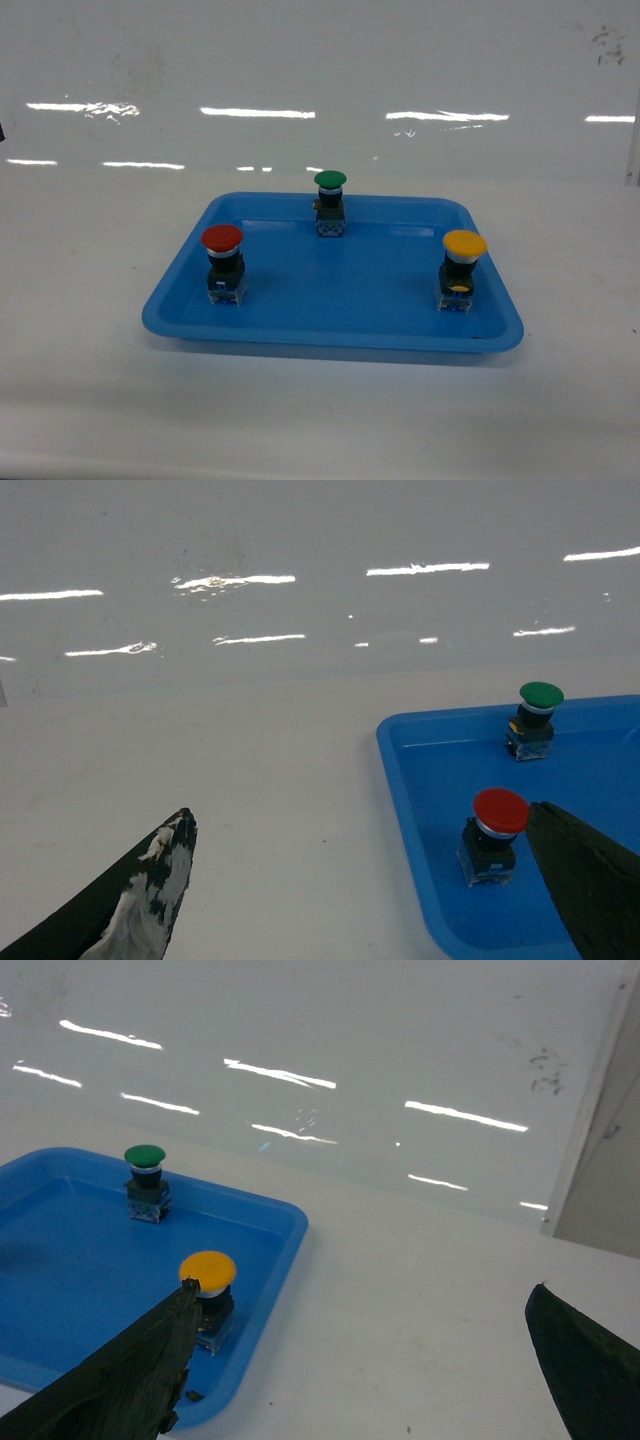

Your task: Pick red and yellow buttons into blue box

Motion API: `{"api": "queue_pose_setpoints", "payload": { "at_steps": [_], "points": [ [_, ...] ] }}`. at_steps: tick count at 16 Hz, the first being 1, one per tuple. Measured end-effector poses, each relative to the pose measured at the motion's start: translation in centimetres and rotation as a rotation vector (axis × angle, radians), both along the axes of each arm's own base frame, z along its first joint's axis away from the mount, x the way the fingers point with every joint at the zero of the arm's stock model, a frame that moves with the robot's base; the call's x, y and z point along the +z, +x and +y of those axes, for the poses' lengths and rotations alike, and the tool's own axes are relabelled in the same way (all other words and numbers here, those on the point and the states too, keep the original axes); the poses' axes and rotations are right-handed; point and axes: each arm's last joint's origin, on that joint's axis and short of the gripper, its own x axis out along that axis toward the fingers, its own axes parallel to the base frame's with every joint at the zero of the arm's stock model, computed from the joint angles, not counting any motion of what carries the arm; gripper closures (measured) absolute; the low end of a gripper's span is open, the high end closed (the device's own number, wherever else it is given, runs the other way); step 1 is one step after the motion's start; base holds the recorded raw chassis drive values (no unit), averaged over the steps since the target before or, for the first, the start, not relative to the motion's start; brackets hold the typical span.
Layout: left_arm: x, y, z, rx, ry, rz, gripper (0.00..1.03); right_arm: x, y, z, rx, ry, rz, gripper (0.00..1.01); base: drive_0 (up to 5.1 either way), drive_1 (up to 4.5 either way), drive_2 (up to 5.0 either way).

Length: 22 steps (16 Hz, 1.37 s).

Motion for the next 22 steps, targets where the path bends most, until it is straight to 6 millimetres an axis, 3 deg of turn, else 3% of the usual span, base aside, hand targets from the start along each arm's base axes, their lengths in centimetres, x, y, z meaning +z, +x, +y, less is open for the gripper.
{"api": "queue_pose_setpoints", "payload": {
  "at_steps": [1,4,7,12,13,15,19,22],
  "points": [
    [0.0,0.3,-0.1,0.0,-0.002,-0.008,0.05,0.1,0.8,0.2,0.009,-0.01,0.007,0.03,0.0,0.0,0.0],
    [0.5,4.1,-0.2,-0.013,0.001,-0.012,0.05,0.8,2.9,0.9,0.013,-0.042,-0.017,0.03,0.0,0.0,0.0],
    [0.7,5.2,-0.2,-0.012,-0.007,-0.01,0.05,0.3,4.1,1.6,0.028,-0.052,0.011,0.03,0.0,0.0,0.0],
    [0.8,5.4,-0.1,0.023,0.0,-0.014,0.05,-0.3,4.4,1.8,0.022,-0.068,0.057,0.03,0.0,0.0,0.0],
    [0.8,5.4,-0.1,0.023,0.0,-0.014,0.05,-1.6,6.6,1.6,0.01,-0.076,0.091,0.03,0.0,0.0,0.0],
    [0.8,5.4,-0.1,0.023,0.0,-0.014,0.05,-1.9,8.2,2.0,0.026,-0.069,0.112,0.03,0.0,0.0,0.0],
    [0.8,5.4,-0.1,0.023,0.0,-0.014,0.05,-0.3,10.7,3.7,0.073,-0.068,0.091,0.03,0.0,0.0,0.0],
    [0.8,5.4,-0.1,0.023,0.0,-0.014,0.05,-1.3,11.9,4.3,0.091,-0.088,0.161,0.03,0.0,0.0,0.0]
  ]
}}
